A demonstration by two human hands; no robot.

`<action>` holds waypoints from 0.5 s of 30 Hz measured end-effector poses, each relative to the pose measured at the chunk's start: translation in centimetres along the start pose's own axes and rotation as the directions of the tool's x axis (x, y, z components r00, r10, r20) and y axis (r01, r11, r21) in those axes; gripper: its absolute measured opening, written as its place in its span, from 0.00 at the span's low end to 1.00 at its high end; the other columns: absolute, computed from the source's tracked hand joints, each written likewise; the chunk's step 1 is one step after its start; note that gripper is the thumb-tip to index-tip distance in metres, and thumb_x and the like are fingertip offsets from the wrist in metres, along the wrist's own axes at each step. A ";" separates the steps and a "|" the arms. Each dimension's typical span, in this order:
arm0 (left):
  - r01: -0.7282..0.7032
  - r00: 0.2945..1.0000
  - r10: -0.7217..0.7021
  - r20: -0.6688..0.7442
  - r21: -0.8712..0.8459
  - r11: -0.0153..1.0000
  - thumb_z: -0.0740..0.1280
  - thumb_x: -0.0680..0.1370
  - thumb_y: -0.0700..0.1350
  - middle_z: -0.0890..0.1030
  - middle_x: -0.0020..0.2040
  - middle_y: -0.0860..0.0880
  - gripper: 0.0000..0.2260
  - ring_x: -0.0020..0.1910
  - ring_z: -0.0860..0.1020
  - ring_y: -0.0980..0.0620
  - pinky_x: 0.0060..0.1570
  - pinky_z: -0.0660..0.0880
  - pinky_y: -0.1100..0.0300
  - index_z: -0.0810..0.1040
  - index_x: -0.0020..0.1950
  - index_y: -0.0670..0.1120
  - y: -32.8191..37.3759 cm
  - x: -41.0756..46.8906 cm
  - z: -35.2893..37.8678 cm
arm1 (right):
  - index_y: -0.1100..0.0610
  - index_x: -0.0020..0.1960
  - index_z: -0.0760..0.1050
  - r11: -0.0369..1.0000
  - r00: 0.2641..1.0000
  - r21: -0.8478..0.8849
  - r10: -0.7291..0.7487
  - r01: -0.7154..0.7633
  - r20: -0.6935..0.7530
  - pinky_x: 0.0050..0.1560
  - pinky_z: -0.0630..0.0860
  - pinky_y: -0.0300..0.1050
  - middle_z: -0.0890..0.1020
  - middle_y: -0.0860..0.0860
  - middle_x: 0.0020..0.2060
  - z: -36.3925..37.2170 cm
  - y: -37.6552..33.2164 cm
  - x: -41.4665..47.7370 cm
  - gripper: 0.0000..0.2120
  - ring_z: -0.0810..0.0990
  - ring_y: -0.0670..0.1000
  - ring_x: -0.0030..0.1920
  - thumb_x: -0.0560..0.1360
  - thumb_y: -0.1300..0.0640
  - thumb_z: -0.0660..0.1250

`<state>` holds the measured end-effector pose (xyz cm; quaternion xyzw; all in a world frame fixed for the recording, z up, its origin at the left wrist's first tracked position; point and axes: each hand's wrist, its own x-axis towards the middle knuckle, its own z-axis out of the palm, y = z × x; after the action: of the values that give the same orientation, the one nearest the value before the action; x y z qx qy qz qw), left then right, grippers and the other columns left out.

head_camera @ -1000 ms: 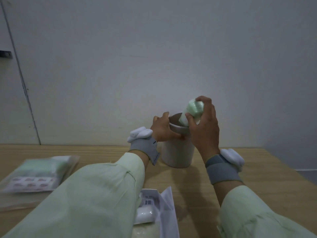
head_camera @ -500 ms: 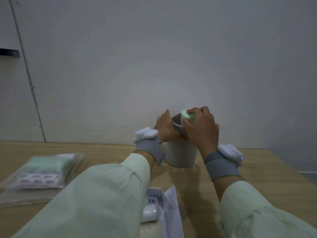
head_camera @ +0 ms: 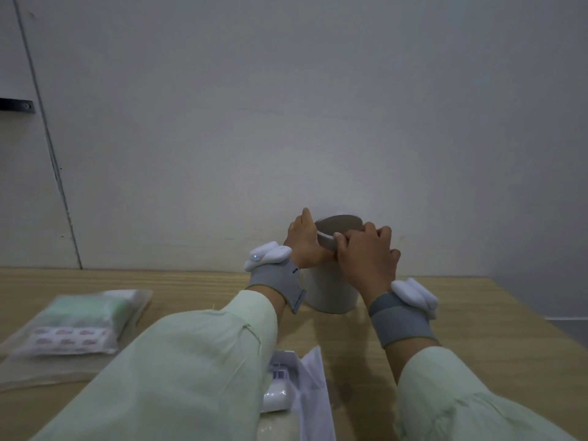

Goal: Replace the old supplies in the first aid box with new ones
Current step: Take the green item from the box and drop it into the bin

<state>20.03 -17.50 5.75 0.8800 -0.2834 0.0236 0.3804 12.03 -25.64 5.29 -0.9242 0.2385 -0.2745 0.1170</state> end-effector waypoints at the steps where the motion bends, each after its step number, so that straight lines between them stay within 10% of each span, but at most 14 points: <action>1: -0.001 1.000 0.001 -0.002 -0.017 1.000 0.76 0.68 0.50 0.60 0.75 0.39 0.51 0.73 0.60 0.40 0.70 0.64 0.46 0.43 0.77 0.39 0.1 -0.2 0.0 | 0.54 0.59 0.77 1.000 1.000 0.005 0.003 -0.003 -0.010 0.63 0.68 0.58 0.72 0.53 0.61 0.0 0.0 0.0 0.21 0.65 0.56 0.64 0.80 0.44 0.51; 7: -0.007 0.999 0.011 0.044 -0.098 0.995 0.71 0.72 0.55 0.52 0.77 0.40 0.50 0.76 0.55 0.43 0.72 0.59 0.53 0.40 0.77 0.37 -0.2 -3.0 -1.3 | 0.53 0.68 0.68 0.984 0.992 0.178 0.012 0.012 -0.128 0.64 0.67 0.55 0.69 0.54 0.63 -1.2 0.0 -1.7 0.19 0.69 0.56 0.65 0.78 0.50 0.58; 15: 0.014 0.995 -0.011 0.098 -0.038 0.999 0.72 0.73 0.50 0.77 0.60 0.44 0.23 0.57 0.76 0.48 0.55 0.73 0.57 0.73 0.63 0.42 -2.6 -9.5 -4.8 | 0.58 0.62 0.70 0.849 0.986 0.507 -0.081 0.146 -0.148 0.51 0.72 0.46 0.73 0.56 0.54 -3.5 -2.4 -7.3 0.16 0.73 0.54 0.53 0.74 0.64 0.62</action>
<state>14.24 -8.27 5.04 0.8744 -0.2966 -0.0273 0.3830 5.63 -20.23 5.67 -0.8530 0.1076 -0.3904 0.3291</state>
